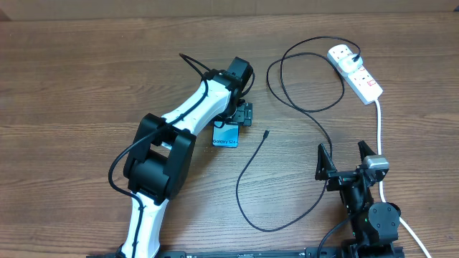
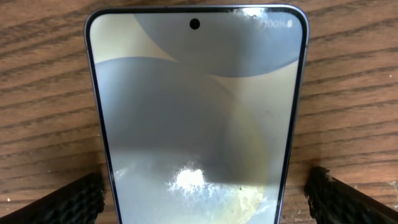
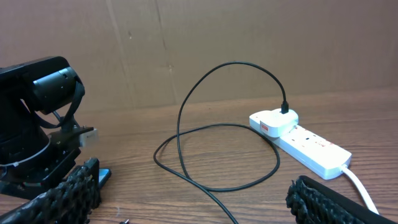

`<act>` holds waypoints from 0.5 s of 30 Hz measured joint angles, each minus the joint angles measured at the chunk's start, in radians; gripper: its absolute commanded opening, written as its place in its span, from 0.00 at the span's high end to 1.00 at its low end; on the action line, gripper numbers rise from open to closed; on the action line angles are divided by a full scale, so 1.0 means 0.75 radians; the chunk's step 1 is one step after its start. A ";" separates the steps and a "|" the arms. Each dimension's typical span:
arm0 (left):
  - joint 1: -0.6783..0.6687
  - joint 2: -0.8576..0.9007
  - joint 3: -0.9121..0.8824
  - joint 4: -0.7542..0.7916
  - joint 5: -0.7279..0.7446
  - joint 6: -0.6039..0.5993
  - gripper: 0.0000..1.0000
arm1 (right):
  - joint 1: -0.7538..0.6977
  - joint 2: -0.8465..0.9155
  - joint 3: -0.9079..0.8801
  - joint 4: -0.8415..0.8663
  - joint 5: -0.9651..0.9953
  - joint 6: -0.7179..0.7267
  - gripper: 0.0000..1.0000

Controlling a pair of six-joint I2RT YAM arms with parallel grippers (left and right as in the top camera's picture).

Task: Plug charger to phone and switch on socket
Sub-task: 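Close the left gripper on the phone's top edge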

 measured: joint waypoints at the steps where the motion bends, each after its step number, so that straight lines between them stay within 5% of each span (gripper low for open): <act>1: 0.002 0.001 0.002 -0.001 0.001 0.000 0.00 | 0.000 0.000 0.000 0.001 0.001 0.000 0.00; 15: 0.060 0.004 0.010 -0.049 0.018 -0.026 0.00 | 0.000 0.000 0.000 0.001 0.001 0.001 0.00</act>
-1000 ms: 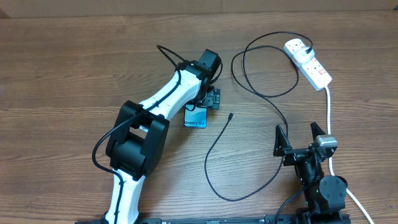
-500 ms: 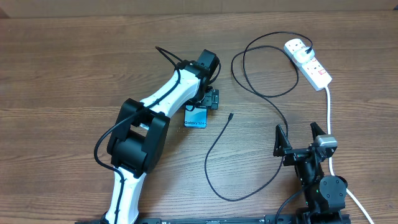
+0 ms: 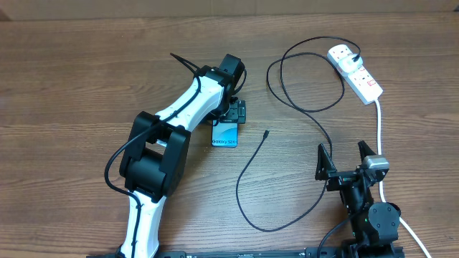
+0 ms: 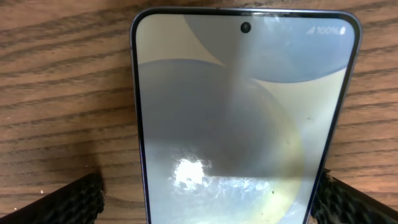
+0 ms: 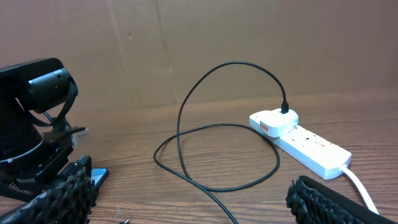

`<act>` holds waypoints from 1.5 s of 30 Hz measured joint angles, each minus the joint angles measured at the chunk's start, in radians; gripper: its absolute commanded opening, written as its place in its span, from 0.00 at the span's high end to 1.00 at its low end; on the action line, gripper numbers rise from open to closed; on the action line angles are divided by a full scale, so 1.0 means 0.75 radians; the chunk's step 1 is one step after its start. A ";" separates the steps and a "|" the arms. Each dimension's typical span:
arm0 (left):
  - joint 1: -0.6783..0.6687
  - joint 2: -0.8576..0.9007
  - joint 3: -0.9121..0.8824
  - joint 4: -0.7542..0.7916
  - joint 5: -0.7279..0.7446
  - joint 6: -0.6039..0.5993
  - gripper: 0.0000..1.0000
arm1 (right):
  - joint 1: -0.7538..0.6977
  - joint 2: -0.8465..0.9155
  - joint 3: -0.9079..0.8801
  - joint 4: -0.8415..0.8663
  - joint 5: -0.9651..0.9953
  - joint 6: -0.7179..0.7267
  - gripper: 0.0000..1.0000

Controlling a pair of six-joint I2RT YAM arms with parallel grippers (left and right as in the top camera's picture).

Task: Plug charger to phone and switch on socket
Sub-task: 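Close the left gripper on the phone's top edge, then lift the phone with the left gripper and raise it upright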

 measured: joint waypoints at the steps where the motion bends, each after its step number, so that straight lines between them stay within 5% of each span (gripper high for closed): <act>1: 0.000 0.000 0.000 0.001 0.002 0.000 0.00 | 0.000 0.000 0.000 -0.001 -0.001 0.001 0.00; 45: -0.024 0.001 0.005 -0.042 0.014 -0.060 0.27 | 0.000 0.000 0.000 0.000 -0.001 0.001 0.00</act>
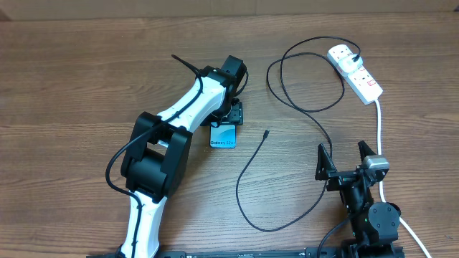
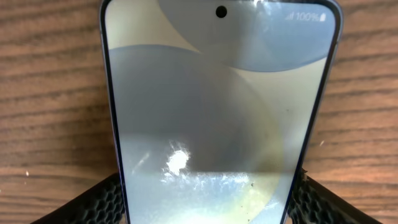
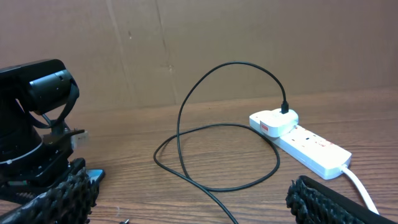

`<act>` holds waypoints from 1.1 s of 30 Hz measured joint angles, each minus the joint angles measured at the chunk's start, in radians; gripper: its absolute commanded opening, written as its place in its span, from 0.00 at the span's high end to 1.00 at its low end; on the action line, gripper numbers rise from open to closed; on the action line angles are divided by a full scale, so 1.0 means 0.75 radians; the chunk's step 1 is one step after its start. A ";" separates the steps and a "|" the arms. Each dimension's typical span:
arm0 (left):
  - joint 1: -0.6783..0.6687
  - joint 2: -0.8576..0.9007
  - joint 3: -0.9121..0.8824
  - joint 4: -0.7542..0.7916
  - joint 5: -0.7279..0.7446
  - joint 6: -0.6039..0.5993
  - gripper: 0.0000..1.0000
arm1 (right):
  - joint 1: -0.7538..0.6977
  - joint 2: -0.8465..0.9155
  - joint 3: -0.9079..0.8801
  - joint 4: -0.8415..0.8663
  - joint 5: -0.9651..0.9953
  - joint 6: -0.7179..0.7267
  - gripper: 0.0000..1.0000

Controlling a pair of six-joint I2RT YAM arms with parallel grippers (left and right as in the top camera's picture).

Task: Plug charger to phone and switch on socket
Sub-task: 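Lift the phone with the left gripper and raise it upright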

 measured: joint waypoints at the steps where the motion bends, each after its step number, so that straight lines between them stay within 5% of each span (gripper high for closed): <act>1: 0.000 0.002 0.003 -0.018 0.007 0.000 0.26 | 0.000 0.001 0.000 0.000 -0.001 -0.001 0.00; 21: 0.010 0.081 0.168 -0.291 0.087 0.001 0.27 | 0.000 0.000 0.000 0.000 0.000 -0.001 0.00; 33: 0.013 0.083 0.338 -0.438 0.325 0.037 0.26 | 0.000 0.000 0.000 -0.001 0.001 -0.001 0.00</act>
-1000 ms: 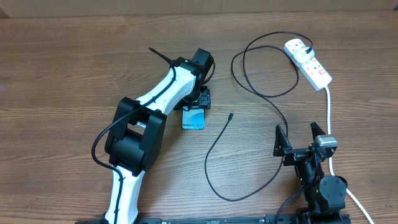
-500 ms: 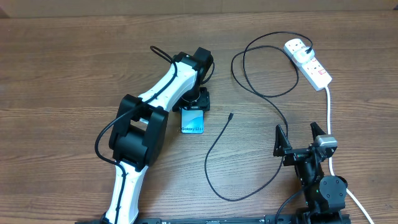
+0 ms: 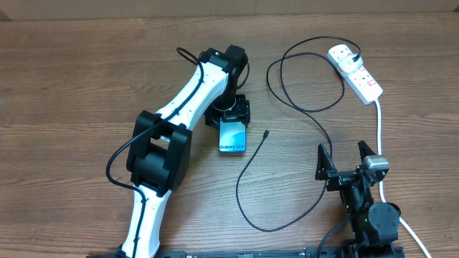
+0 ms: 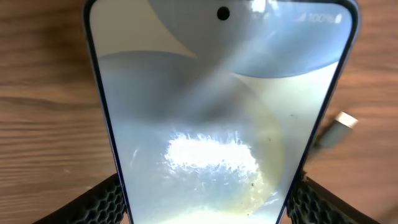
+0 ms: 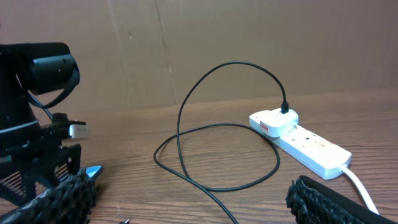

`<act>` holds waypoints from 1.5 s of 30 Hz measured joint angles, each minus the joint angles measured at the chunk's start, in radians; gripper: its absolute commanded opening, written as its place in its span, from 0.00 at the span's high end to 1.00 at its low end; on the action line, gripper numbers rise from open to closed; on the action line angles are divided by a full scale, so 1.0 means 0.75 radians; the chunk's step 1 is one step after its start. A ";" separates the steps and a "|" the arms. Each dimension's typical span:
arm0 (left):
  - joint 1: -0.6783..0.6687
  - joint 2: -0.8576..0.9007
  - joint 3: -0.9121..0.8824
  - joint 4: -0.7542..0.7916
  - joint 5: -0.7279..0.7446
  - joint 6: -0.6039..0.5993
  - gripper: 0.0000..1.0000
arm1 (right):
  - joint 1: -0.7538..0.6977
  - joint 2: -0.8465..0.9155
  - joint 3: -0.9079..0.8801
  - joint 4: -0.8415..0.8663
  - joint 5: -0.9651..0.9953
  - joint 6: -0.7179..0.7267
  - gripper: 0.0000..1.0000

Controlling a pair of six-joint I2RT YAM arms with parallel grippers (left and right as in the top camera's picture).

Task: Plug charger to phone and switch on socket
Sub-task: 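Lift the phone with the left gripper and raise it upright, then move the right gripper toward the held phone's bottom edge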

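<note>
The phone (image 3: 233, 136), screen up, fills the left wrist view (image 4: 217, 112). My left gripper (image 3: 229, 118) is shut on its near end, with both fingers (image 4: 102, 202) pressed on its sides. The black cable's free plug (image 3: 266, 133) lies on the table just right of the phone (image 4: 336, 126). The cable loops back to the white charger (image 3: 341, 54) in the white power strip (image 3: 356, 72). My right gripper (image 3: 350, 159) stands open and empty at the front right, facing the strip (image 5: 311, 144).
The strip's white lead (image 3: 380, 136) runs down the right side past my right arm. The black cable (image 3: 247, 190) curves across the table between the two arms. A cardboard wall (image 5: 249, 37) stands behind the table.
My left gripper, still shut on the phone, has shifted right and turned. The phone's far end now sits closer to the cable plug, which shows in the left wrist view. The right arm is unmoved.
First my left gripper stood open over the phone, fingers well clear of its sides, and it stayed open half a second later. Then its fingers were closed on the phone's edges. Now the held phone sits further right, near the plug. My right gripper stayed open throughout.
</note>
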 measured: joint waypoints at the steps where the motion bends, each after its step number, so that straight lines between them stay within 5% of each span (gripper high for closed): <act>1: 0.004 0.000 0.010 -0.002 0.043 0.009 0.26 | 0.000 0.001 0.000 0.001 0.000 0.001 0.00; 15: 0.257 0.000 0.041 0.064 1.027 0.092 0.27 | 0.000 0.001 0.000 0.000 -0.001 0.000 0.00; 21: 0.364 0.000 0.041 0.110 1.349 -0.028 0.27 | 0.000 0.001 0.000 0.001 -0.001 -0.001 0.00; 32: 0.495 0.000 0.041 0.124 1.630 -0.322 0.28 | 0.000 0.001 0.000 0.001 -0.001 0.001 0.00; 45: 0.514 0.000 0.041 0.127 1.726 -0.402 0.28 | 0.000 0.001 0.000 0.000 -0.001 0.001 0.00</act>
